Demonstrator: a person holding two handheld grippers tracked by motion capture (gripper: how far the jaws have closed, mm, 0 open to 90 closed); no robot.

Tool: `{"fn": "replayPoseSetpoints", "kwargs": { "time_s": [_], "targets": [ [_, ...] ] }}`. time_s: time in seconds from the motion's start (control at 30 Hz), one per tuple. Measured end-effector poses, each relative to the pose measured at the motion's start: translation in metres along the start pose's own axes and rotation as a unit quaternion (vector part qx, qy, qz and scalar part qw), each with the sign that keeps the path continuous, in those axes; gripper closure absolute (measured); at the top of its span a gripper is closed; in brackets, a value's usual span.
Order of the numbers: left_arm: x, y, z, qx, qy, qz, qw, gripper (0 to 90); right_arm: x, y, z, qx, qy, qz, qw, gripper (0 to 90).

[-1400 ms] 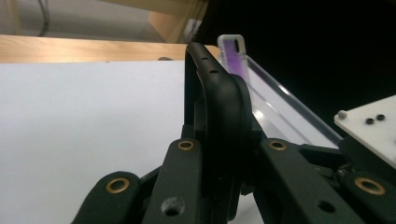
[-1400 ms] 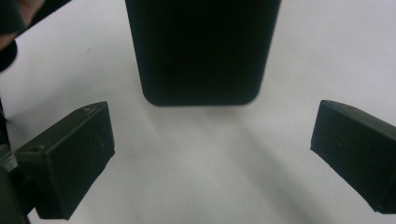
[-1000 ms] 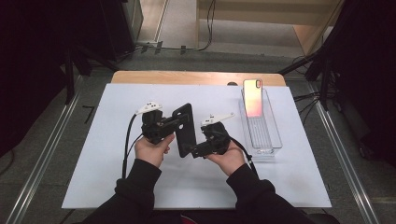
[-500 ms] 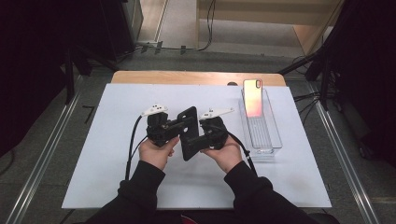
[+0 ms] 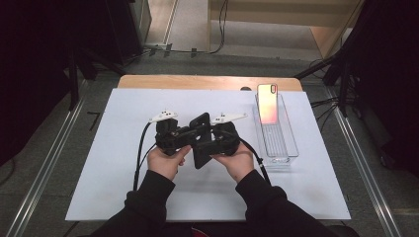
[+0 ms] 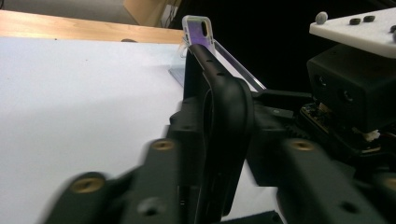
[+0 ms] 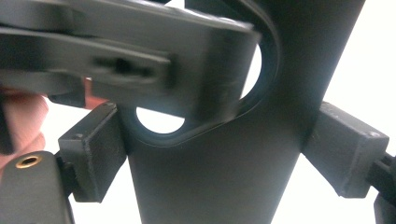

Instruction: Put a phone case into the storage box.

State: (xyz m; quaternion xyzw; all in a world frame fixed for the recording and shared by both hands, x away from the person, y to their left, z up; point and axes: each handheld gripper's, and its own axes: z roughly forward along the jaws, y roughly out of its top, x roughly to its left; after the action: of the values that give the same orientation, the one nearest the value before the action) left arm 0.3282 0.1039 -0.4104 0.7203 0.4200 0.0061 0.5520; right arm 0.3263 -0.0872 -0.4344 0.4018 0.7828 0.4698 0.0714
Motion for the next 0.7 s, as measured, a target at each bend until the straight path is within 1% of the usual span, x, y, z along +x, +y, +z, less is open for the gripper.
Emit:
{"fn": "replayPoseSetpoints", "kwargs": {
  "time_s": [0.03, 0.1, 0.23, 0.37, 0.43, 0.5, 0.63, 0.7],
  "targets": [
    [0.001, 0.001, 0.0, 0.001, 0.0, -0.004, 1.0, 61.4, -0.002, 0.0, 0.0, 0.001, -0.001, 0.003, 1.0, 11.5],
    [0.002, 0.002, -0.002, 0.006, 0.006, -0.003, 1.0, 57.7, -0.005, 0.0, -0.001, 0.003, -0.005, 0.003, 1.0, 11.5],
    [0.005, 0.004, -0.006, 0.013, -0.004, -0.021, 0.9997, 47.6, -0.011, -0.001, -0.002, 0.003, -0.016, 0.008, 0.9998, 11.5],
    [0.007, 0.006, -0.011, 0.023, -0.012, -0.034, 0.9991, 40.7, -0.019, -0.002, -0.003, 0.007, -0.025, 0.013, 0.9996, 11.5],
    [0.009, 0.006, -0.013, 0.034, -0.006, -0.034, 0.9988, 36.6, -0.022, -0.002, -0.005, 0.008, -0.026, 0.013, 0.9995, 11.4],
    [0.009, 0.005, -0.016, 0.042, -0.005, -0.032, 0.9986, 32.6, -0.024, -0.002, -0.007, 0.009, -0.028, 0.015, 0.9995, 11.5],
    [0.009, 0.004, -0.022, 0.061, -0.009, -0.023, 0.9979, 32.1, -0.028, 0.0, -0.011, 0.009, -0.033, 0.013, 0.9993, 11.4],
    [0.008, 0.003, -0.025, 0.065, -0.012, -0.016, 0.9977, 32.1, -0.03, 0.001, -0.013, 0.011, -0.035, 0.01, 0.9993, 11.4]
  ]
}}
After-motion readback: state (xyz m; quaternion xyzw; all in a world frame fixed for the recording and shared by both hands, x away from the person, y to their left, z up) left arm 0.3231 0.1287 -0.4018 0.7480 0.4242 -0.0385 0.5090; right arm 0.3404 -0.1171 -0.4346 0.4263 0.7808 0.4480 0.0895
